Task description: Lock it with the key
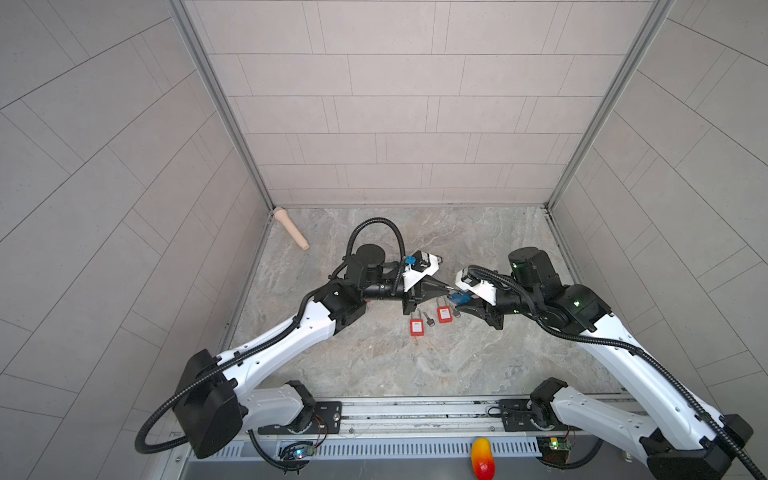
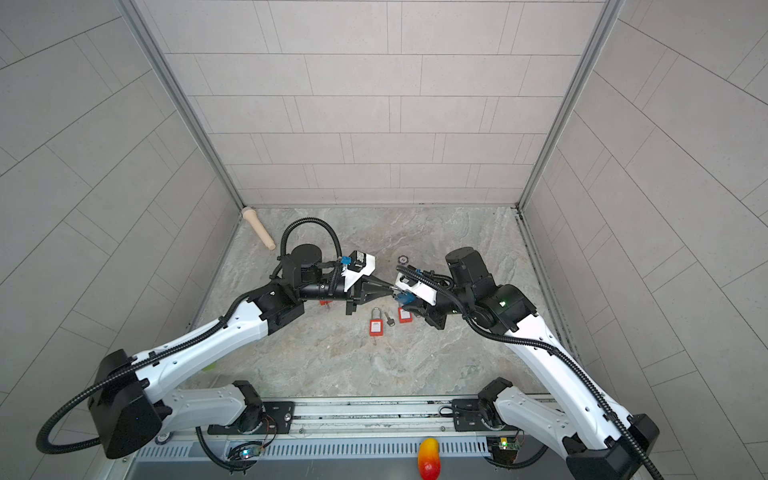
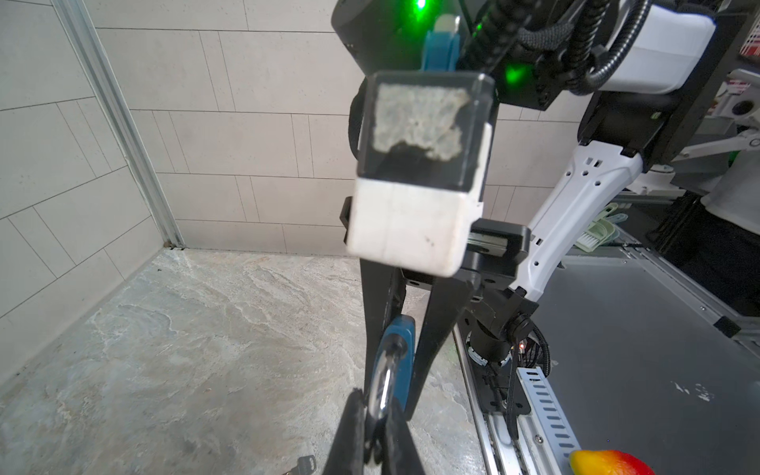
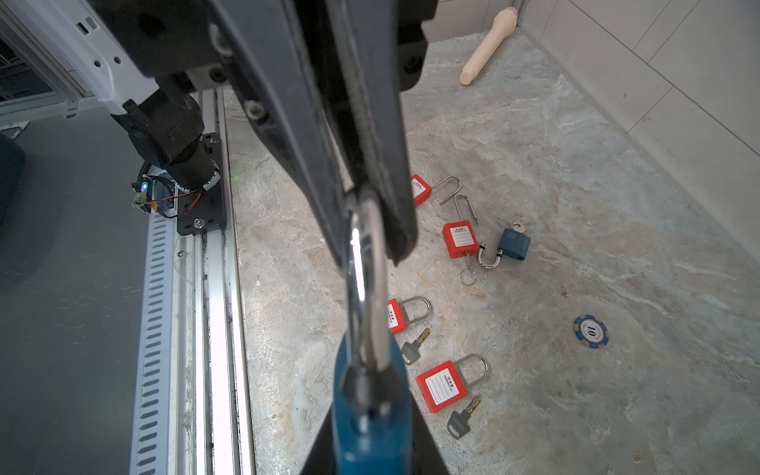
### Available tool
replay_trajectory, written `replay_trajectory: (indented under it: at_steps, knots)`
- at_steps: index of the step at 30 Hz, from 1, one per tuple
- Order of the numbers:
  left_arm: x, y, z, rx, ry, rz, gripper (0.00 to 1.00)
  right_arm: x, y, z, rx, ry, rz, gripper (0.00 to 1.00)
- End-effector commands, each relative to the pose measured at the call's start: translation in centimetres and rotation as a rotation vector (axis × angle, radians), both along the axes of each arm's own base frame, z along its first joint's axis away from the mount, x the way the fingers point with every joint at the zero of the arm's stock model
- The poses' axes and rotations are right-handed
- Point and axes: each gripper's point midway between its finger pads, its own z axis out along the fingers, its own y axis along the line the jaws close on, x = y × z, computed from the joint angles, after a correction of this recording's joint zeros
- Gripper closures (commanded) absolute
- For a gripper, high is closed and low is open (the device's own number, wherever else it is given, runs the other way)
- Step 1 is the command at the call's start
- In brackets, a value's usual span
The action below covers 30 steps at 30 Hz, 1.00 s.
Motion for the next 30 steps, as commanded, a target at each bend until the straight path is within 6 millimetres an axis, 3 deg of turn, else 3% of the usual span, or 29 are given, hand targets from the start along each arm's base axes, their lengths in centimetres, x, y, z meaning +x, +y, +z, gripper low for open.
replay_trajectory:
  at_steps: [1,7,10,16,24,30]
  knots:
    - [0.6,0.2,-1.0,-0.004,0.137,0.03,1.0,0.8,-0.4,4.8,0.098,-0.204,-0.043,0.71]
    - [2.3,0.2,2.4,-0.135,0.139,0.071,1.0,0.7,-2.3,3.7,0.137,-0.212,-0.181,0.38]
    - [2.6,0.2,4.1,-0.199,0.138,0.07,1.0,0.8,-2.9,3.4,0.199,-0.204,-0.232,0.31]
    - [2.3,0.1,6.4,-0.258,0.132,0.041,1.0,1.9,-3.0,2.2,0.295,-0.175,-0.282,0.3]
    - [1.1,0.3,8.3,-0.306,0.141,-0.027,1.0,2.9,-2.6,3.3,0.382,-0.122,-0.227,0.35]
    - [0.9,0.3,9.4,-0.356,0.153,-0.053,1.0,2.8,-1.6,5.8,0.493,-0.122,-0.173,0.43]
